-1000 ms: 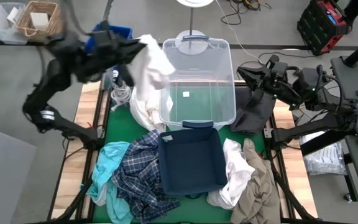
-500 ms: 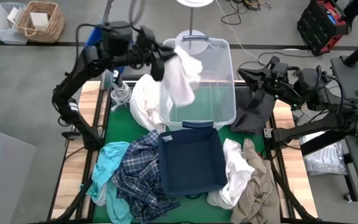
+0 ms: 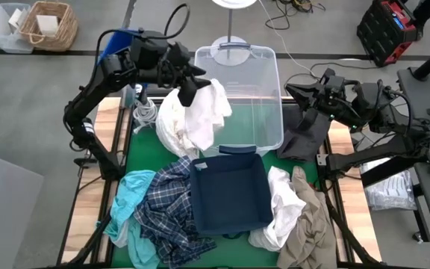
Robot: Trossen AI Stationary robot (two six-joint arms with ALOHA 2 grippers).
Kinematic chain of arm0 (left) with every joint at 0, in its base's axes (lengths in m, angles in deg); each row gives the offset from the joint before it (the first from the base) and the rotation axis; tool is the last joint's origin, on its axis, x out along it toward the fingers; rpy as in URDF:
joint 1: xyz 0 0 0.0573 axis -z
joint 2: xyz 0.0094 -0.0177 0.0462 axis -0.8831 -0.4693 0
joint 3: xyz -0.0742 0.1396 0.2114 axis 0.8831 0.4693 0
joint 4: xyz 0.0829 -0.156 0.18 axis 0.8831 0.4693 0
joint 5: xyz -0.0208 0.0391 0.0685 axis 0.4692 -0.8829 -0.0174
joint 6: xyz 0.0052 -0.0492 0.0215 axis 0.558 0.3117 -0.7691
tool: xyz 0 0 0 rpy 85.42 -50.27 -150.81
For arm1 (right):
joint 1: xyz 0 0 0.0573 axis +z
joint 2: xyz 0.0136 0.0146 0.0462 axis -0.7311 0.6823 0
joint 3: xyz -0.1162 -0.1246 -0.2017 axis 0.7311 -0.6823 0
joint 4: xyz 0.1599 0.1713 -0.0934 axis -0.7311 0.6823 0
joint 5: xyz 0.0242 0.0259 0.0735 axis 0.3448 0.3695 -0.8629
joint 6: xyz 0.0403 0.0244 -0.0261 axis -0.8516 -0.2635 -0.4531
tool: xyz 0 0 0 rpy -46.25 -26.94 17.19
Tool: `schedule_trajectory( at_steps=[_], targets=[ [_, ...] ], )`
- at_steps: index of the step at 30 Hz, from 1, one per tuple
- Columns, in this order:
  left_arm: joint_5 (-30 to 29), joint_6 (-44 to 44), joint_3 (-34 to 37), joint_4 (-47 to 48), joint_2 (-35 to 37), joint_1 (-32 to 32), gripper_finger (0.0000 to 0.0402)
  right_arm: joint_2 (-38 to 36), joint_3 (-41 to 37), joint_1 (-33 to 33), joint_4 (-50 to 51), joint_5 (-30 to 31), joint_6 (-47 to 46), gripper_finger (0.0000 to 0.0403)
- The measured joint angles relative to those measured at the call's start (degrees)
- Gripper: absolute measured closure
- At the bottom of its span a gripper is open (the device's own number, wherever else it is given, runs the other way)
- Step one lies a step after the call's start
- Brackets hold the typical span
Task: Sort clothes
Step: Put the white shorts into the transparent laundry organizer, then put the gray shorts into the blue laundry organizer
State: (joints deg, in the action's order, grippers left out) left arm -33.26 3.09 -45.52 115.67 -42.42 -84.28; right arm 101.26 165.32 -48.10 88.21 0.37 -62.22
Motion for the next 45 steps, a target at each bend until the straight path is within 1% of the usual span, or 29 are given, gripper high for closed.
schedule_trajectory(
  at_steps=[3,8,13,17,22,26,38,42,45],
  targets=[
    [3.74,0.61,-0.02,2.31,-0.39,0.03,0.0196,0.0,0.0,0.0,-0.01,0.0,-0.04,0.039],
    [3.51,-0.26,0.07,4.08,-0.93,0.03,0.0158,0.07,0.0,-0.02,0.05,0.02,-0.04,0.039],
    [3.4,-6.28,0.07,4.36,0.17,0.13,0.0135,0.07,-0.18,-0.02,1.53,0.47,-1.16,0.039],
    [3.54,-9.83,0.07,8.91,1.76,1.14,0.0134,0.09,-0.28,-0.02,4.59,0.9,-4.05,0.039],
    [3.55,-11.42,0.19,17.32,3.88,1.54,0.0138,0.09,-0.31,-0.02,8.17,1.06,-8.03,0.039],
    [3.53,-10.52,0.18,21.11,5.79,1.6,0.0139,0.09,-0.31,-0.02,9.86,2.06,-8.61,0.039],
    [3.08,-7.31,0.91,28.26,10.32,1.84,0.0139,0.09,-0.33,-0.02,11.98,2.46,-8.66,0.039],
    [3.04,-6.53,1.11,28.61,11.58,1.84,0.0139,0.09,-0.33,-0.02,12.24,5.1,-8.88,0.039],
    [2.97,-6.0,1.58,28.64,12.52,1.84,0.0139,0.09,-0.33,-0.02,13.04,8.19,-10.2,0.039]
  ],
)
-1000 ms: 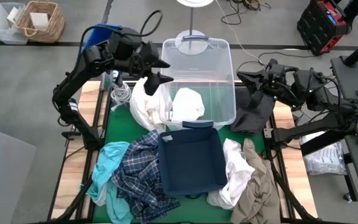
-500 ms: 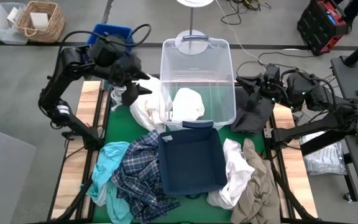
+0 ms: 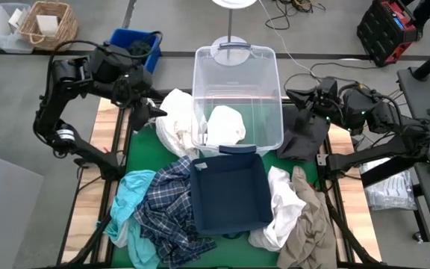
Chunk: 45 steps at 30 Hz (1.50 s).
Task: Sort clothes
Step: Put the gray shorts into the blue laundry organizer
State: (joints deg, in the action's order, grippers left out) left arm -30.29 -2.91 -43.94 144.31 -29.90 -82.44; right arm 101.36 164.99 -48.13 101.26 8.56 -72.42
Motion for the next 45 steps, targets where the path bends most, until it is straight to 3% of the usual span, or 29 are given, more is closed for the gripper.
schedule_trajectory(
  at_steps=[5,9,15,22,25,27,30,36,41,45],
  targets=[
    [-2.92,0.67,2.03,-0.01,1.88,0.0,0.0139,0.0,0.0,0.0,2.01,2.16,-0.98,0.039],
    [-5.12,1.24,5.84,-0.05,4.21,-0.04,0.0139,-0.02,0.0,0.0,4.67,8.78,-7.37,0.039],
    [-8.63,3.84,13.67,-1.6,8.61,-0.04,0.0139,-0.09,0.18,-0.06,18.65,18.26,-23.53,0.039],
    [-9.02,6.4,22.33,-8.11,14.14,-0.02,0.0139,0.78,0.33,-2.53,39.76,18.91,-50.76,0.039],
    [-9.02,6.93,25.34,-11.4,16.3,-0.03,0.0139,1.49,0.33,-4.21,50.36,15.72,-66.44,0.039],
    [-9.02,7.45,26.93,-12.96,17.46,-0.03,0.0139,2.11,0.26,-5.51,55.11,11.33,-72.13,0.039],
    [-9.02,7.94,29.13,-15.27,19.08,-0.04,0.0139,2.01,-0.72,-8.12,54.33,5.28,-70.56,0.039],
    [-9.02,7.94,30.2,-16.66,20.25,-0.04,0.0139,3.85,-2.61,-14.9,54.44,0.3,-66.84,0.039],
    [-9.02,7.83,30.2,-16.91,20.65,-0.03,0.0139,4.63,-6.75,-22.54,54.6,-7.39,-65.07,0.0388],
    [-9.02,6.41,30.2,-16.88,21.06,-0.02,0.0139,5.34,-8.65,-26.97,54.68,-9.16,-63.31,0.0366]
  ],
)
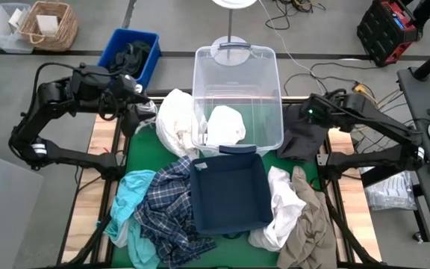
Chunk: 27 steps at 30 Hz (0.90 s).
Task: Sort clothes
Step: Put the gray shorts into the blue laundry organizer
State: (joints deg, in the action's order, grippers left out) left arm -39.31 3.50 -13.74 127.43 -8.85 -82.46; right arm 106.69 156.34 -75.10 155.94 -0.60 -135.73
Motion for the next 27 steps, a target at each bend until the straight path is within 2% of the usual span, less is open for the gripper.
schedule_trajectory(
  at_steps=[4,10,15,18,22,27],
  targets=[
    [0.0,-0.22,0.0,0.03,0.32,-0.01,0.0139,1.09,-0.54,-4.33,-0.31,0.74,0.64,0.0319],
    [0.0,-1.61,0.0,0.07,0.74,0.0,0.0139,4.2,-1.44,-12.11,-1.76,4.87,0.0,0.0216],
    [0.0,-2.46,0.0,0.13,1.02,0.0,0.0139,8.09,-1.99,-18.9,-6.75,4.8,2.59,0.0144],
    [0.0,-2.39,0.0,0.34,1.33,-0.01,0.0139,11.24,-2.04,-21.44,-7.63,2.92,3.63,0.0121],
    [0.0,-1.64,0.0,0.66,1.83,-0.02,0.0139,15.36,-2.12,-23.83,-9.37,-2.45,5.32,0.0106],
    [0.0,-1.5,0.0,0.66,2.34,0.0,0.0139,20.28,-2.21,-25.21,-11.7,-3.43,6.89,0.0097]
  ],
)
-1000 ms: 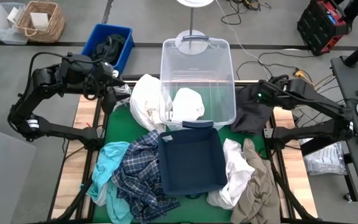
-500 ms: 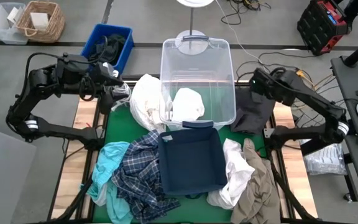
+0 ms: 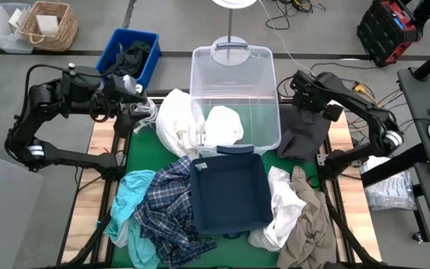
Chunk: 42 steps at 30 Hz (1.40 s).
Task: Sort clothes
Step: Put the gray shorts into the blue laundry organizer
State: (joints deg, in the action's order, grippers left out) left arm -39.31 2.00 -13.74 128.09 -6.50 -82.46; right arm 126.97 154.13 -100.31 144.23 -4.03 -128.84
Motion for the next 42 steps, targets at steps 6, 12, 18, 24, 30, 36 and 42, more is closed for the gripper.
schedule_trajectory(
  at_steps=[6,12,18,24,30,36,42],
  targets=[
    [0.0,0.0,0.0,-0.02,0.15,-0.02,0.0139,5.46,-0.06,-0.73,-3.24,-1.89,2.78,0.0101],
    [0.0,0.44,0.0,0.02,0.2,0.0,0.0139,9.68,-1.33,-0.88,-3.73,-1.09,2.32,0.0102],
    [0.0,0.46,0.0,0.04,0.33,-0.02,0.0139,11.84,-4.15,-2.26,-4.96,-1.08,2.23,0.0097],
    [0.0,0.46,0.0,0.06,0.28,-0.02,0.0139,10.75,-9.24,-5.11,-9.55,-1.27,3.01,0.0112],
    [0.0,0.44,0.0,0.03,-0.29,-0.02,0.0139,10.02,-14.7,-7.68,-12.74,-2.55,6.21,0.0139],
    [0.0,0.44,0.0,0.02,-0.93,-0.01,0.0139,9.94,-18.28,-7.87,-17.41,-2.25,7.95,0.0188],
    [0.0,0.46,0.0,0.0,-1.42,0.0,0.0139,9.94,-20.0,-8.86,-19.78,-2.66,10.68,0.0292]
  ],
)
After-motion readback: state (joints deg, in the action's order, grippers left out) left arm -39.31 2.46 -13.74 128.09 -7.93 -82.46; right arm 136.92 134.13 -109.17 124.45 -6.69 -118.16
